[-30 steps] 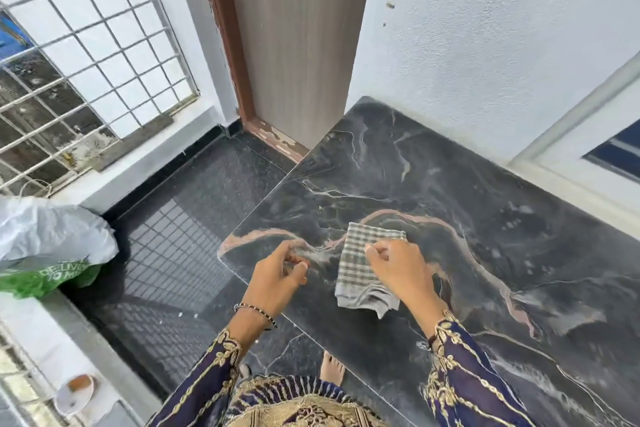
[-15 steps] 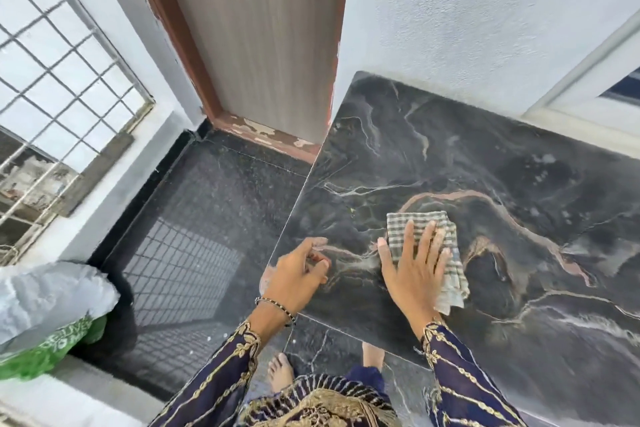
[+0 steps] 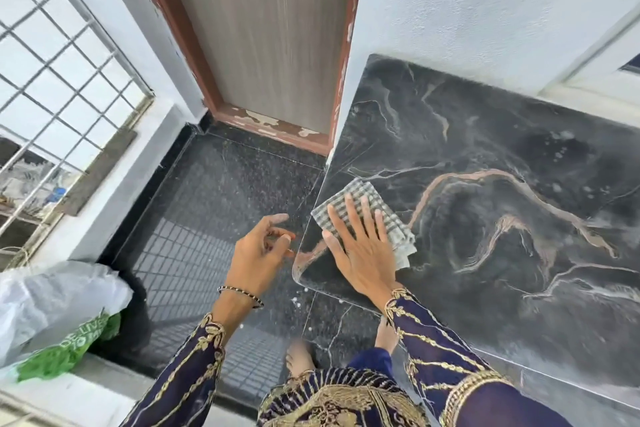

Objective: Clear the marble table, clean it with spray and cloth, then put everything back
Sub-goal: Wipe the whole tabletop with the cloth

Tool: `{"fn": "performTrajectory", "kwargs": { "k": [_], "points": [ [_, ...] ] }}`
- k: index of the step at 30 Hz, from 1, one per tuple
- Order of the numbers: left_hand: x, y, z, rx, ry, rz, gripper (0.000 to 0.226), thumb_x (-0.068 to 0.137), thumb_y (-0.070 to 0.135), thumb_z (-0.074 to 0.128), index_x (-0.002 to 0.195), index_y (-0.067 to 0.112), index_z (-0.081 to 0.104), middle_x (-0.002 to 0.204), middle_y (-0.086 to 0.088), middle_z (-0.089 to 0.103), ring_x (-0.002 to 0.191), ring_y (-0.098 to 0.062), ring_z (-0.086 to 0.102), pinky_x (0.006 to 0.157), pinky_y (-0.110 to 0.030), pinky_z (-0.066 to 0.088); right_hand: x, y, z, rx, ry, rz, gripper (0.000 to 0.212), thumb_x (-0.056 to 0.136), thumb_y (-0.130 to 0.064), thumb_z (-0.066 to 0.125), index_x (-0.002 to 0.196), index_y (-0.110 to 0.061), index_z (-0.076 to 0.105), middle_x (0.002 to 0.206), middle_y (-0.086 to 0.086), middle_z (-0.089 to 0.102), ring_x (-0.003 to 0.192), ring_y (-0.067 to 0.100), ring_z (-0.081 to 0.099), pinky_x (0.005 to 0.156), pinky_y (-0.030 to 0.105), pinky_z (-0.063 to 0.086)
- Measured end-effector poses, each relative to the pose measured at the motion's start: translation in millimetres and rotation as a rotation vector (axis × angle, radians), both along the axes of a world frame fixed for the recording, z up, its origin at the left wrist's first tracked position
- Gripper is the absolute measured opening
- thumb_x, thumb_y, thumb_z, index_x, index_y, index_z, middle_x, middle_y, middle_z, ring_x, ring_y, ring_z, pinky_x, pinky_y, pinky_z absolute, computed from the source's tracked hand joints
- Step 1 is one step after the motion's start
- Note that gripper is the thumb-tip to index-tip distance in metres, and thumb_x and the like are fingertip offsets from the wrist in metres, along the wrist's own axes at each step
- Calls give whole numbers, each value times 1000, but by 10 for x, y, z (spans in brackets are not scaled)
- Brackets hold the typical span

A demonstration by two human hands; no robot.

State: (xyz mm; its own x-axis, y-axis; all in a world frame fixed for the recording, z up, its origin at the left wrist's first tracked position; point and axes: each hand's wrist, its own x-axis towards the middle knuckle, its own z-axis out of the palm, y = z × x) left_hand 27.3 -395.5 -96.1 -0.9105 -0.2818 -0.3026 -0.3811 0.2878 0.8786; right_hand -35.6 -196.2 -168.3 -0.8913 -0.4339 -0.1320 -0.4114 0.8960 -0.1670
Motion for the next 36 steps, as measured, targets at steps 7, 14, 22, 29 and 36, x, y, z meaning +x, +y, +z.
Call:
{"fn": "performTrajectory", "kwargs": {
  "k": [7, 14, 22, 29, 36],
  "points": [
    [235, -25, 25, -57, 1, 31, 32, 92, 16, 57, 123, 25, 57, 96, 5, 71, 74, -8, 71, 72, -42, 61, 383, -269, 1, 0, 19, 307, 55, 110, -50, 21, 162, -36, 15, 172, 3, 7, 158, 32, 5, 126, 53, 13],
    [312, 139, 37, -99, -10, -25, 32, 92, 16, 57, 123, 23, 58, 95, 8, 72, 76, -6, 70, 71, -39, 61, 645, 142, 36, 20, 33, 483, 55, 110, -49, 22, 163, -37, 9, 172, -1, 3, 159, 28, 2, 128, 51, 10],
    [291, 277, -31, -98, -31, -80, 30, 92, 13, 56, 121, 22, 59, 92, 12, 72, 67, 1, 69, 64, -23, 58, 705, 1072, 129, 81, -13, 418, 55, 110, -50, 20, 162, -37, 10, 172, -5, 2, 159, 22, -3, 127, 50, 9],
    [307, 304, -133, -148, -43, -131, 26, 92, 21, 59, 114, 33, 59, 94, 12, 71, 68, -5, 70, 64, -30, 60, 531, 761, 143, 61, -44, 385, 64, 106, -63, 23, 163, -35, 13, 172, -5, 7, 159, 22, 4, 127, 50, 16],
    [112, 328, -191, -212, -22, -85, 18, 91, 23, 61, 104, 30, 51, 82, 13, 68, 65, -4, 64, 57, -19, 52, -225, 365, 57, 66, 4, 586, 62, 106, -61, 25, 162, -40, 6, 172, -5, -4, 159, 19, -5, 128, 51, 5]
  ]
}}
